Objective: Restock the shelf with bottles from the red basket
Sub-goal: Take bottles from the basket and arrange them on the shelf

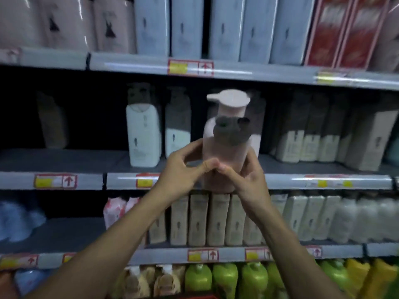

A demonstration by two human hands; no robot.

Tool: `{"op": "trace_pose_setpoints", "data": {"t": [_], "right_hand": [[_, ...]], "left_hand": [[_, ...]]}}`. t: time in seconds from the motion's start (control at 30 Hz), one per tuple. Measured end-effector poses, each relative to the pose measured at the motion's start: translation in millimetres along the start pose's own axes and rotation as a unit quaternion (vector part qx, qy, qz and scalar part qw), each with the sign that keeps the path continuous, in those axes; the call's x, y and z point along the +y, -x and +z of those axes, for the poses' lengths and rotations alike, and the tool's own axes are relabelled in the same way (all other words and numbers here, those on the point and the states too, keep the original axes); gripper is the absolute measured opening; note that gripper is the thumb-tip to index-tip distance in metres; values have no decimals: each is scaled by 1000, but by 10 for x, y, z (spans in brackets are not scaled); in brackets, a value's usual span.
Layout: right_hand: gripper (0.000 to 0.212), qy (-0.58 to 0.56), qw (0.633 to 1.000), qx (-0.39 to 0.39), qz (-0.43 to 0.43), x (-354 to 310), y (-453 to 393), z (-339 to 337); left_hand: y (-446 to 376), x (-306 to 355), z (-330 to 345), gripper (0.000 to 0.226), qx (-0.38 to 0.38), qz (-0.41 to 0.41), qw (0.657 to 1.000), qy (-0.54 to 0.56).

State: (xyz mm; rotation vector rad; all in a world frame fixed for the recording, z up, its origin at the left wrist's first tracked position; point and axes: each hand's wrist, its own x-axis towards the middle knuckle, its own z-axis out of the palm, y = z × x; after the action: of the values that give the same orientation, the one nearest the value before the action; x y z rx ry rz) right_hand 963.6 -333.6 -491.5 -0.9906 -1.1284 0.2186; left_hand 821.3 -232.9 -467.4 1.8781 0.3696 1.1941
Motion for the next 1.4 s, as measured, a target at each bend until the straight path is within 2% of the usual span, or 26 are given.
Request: {"op": "trace_pose_setpoints", "data": {"t": [0.17,0.37,0.5,0.57,0.7,0.8,0.9,0.97,1.0,1.07,1.1,1.23,1.4], "right_hand": [[60,55,998,-31,-23,65,-511,-184],[68,62,997,-49,-7,260,-855,-258],[75,59,997,3,40,430,-959,-250],[65,68,996,18,50,466,-1041,-252],[55,147,985,44,78,523,-1178,-280],[53,181,980,28,83,519,-1208,-312],[50,236,969,61,48,510,-1110,-345],[43,343,929,136,-34,529,-934,-363],[38,388,906,150,-84,543,-819,-344],[34,448,876,104,-146,589,-615,-262],[35,466,869,73,-149,621,-543,-225],[36,467,879,21,-90,673,-416,-199],[37,501,864,-6,-59,698,-364,-150]], "left_hand": [[-492,-128,206,52,22,-3,1000,-12],[-785,-203,369,49,6,-29,999,-25],[-889,-273,587,43,25,-49,996,-71],[-951,-300,663,42,40,-51,991,-114],[-952,-393,706,55,20,-80,988,-130],[-859,-453,718,66,7,-79,990,-115],[-761,-480,708,64,13,-63,992,-110],[-682,-501,705,64,19,-50,992,-111],[-634,-511,704,65,24,-40,993,-112],[-548,-511,692,66,38,-21,993,-114],[-526,-510,686,64,45,-19,992,-114],[-457,-550,665,52,45,-37,989,-136],[-456,-611,635,48,5,-55,985,-164]]}}
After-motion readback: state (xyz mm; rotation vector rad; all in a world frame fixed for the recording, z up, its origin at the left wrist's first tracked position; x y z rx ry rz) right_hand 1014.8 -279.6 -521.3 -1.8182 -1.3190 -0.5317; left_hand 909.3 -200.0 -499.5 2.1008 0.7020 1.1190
